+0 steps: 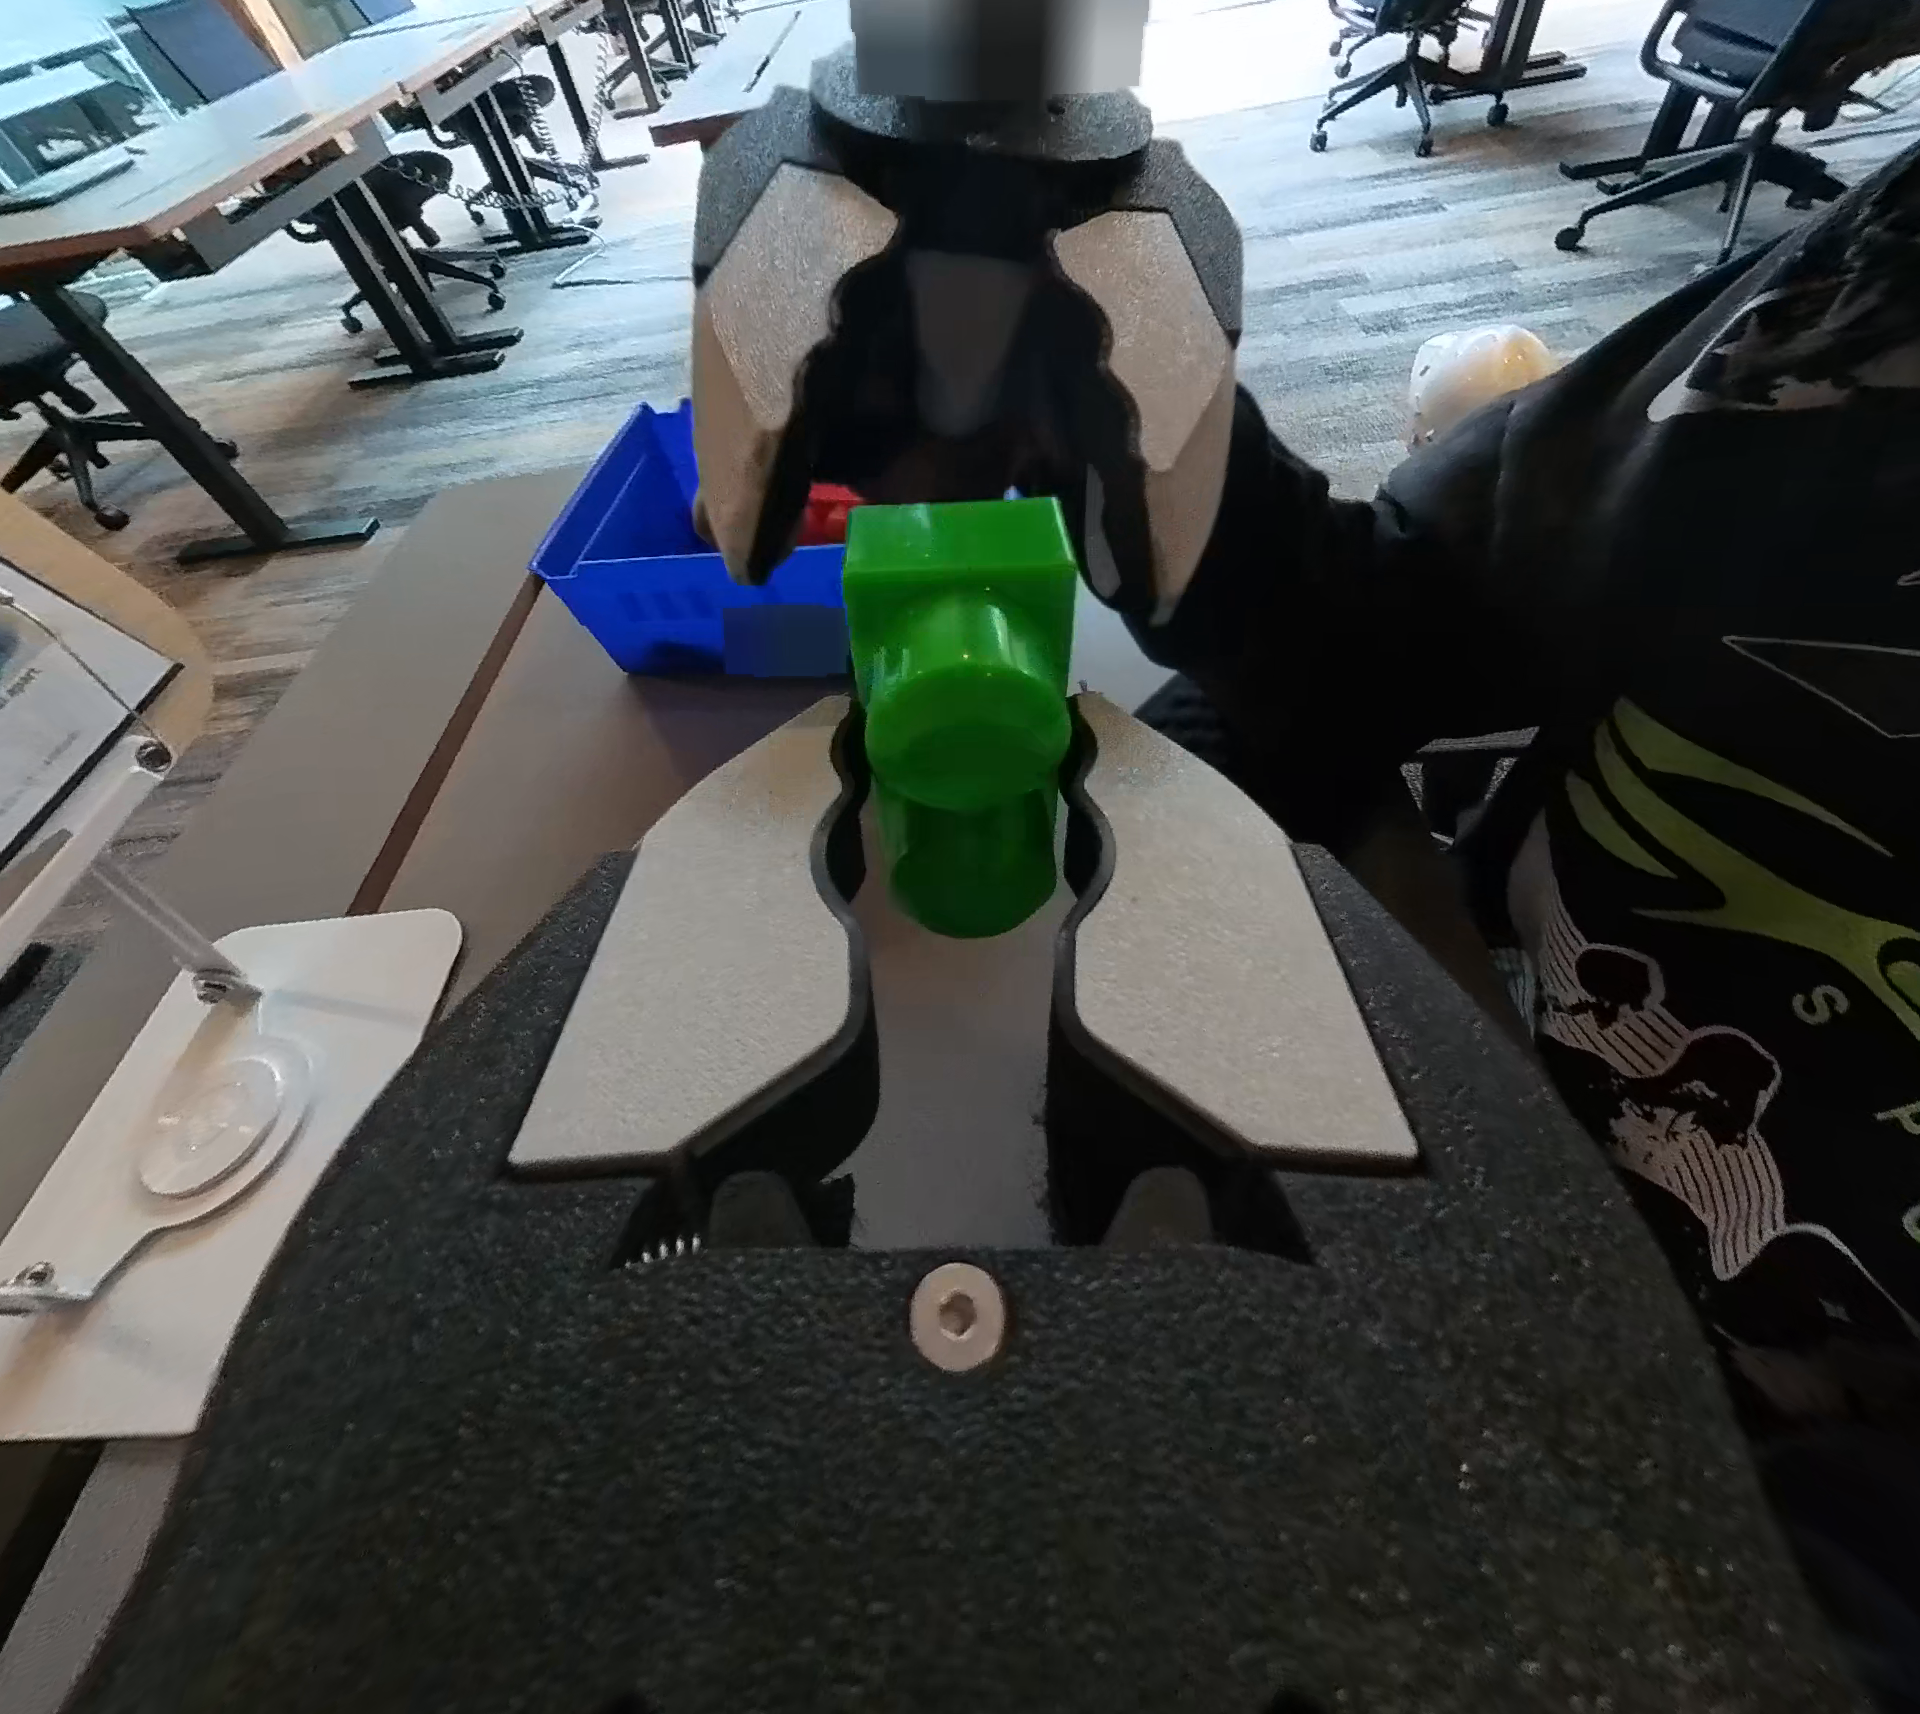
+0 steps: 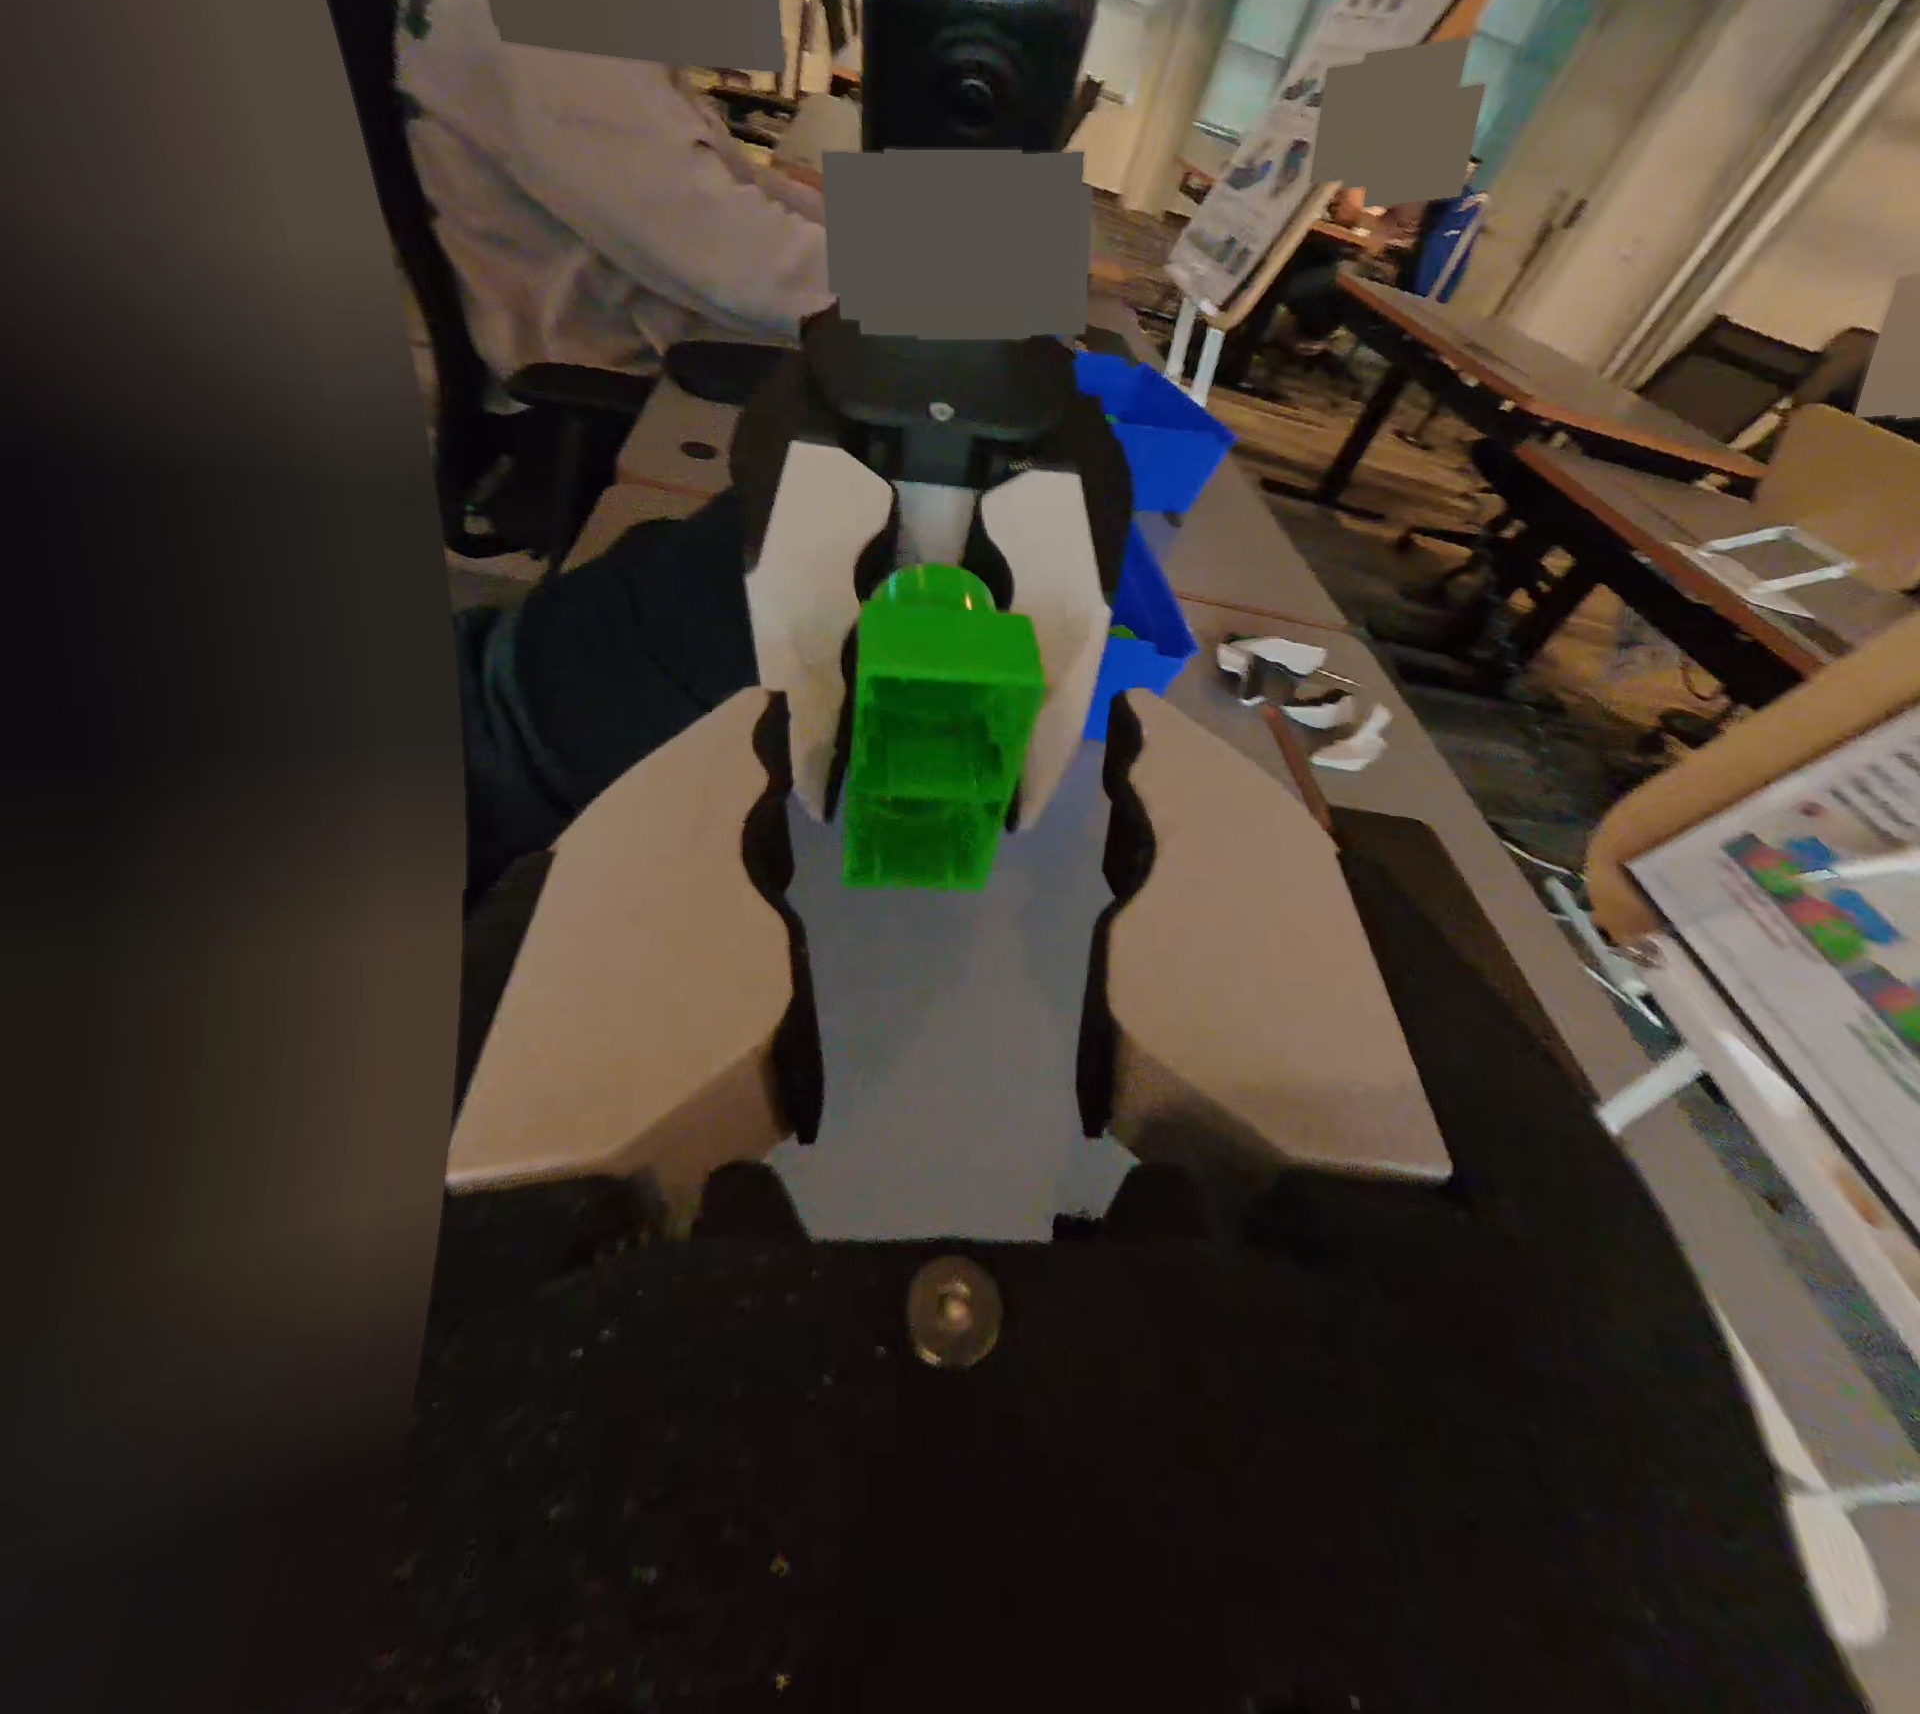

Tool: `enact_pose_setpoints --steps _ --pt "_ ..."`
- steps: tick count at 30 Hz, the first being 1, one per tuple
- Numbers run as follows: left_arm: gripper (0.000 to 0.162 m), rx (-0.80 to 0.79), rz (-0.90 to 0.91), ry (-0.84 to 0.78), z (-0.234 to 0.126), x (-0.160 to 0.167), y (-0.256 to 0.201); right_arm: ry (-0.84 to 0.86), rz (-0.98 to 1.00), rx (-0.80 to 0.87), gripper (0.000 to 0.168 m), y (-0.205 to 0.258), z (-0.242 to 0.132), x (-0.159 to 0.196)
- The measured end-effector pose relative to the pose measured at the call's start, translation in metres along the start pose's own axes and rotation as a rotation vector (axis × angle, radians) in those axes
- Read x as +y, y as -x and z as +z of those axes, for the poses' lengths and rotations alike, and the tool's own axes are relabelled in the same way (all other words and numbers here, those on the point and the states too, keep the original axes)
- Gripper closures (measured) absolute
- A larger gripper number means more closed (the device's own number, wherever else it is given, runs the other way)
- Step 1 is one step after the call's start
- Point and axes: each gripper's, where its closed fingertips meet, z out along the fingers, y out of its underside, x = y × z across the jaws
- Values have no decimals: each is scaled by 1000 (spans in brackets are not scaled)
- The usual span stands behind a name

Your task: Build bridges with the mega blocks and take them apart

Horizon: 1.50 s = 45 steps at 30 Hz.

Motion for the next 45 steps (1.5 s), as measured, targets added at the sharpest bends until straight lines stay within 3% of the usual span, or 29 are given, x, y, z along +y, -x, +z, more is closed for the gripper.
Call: enact_pose_setpoints --steps 6,8,11,17,21,27,30,32,34,36,38,45 --pt "127 16 -5 -2 4 -1 -2 -7 11 -26 119 2 9 2" --pt "126 22 -7 1 5 0 -2 -25 8 -31 131 3 10 0" --pt "126 7 -9 -20 5 -3 0 -37 7 -20 132 0 8 -2" --pt "92 -119 -33 -118 -7 -18 23 -92 8 151 132 -28 -23 -12" --pt "94 -305 -73 -188 -35 -26 49 10 -11 416 132 -66 -78 3" --pt "109 -569 -103 -236 -94 -22 80 419 105 968 132 -115 -222 80" --pt "124 -678 -110 -293 -122 -21 90 565 219 1135 132 -120 -284 124" --pt "132 -690 -144 -416 -139 -29 93 600 314 1208 132 -124 -313 152" --pt "127 -607 -194 -587 -153 -40 89 633 394 1234 132 -128 -330 180" --pt "107 -451 -242 -780 -166 -52 82 656 452 1220 132 -130 -335 205" --pt "110 -389 -298 -913 -180 -51 88 681 498 1198 132 -132 -336 225" --pt "111 -374 -383 -1043 -192 -38 109 746 566 1158 132 -140 -330 266"
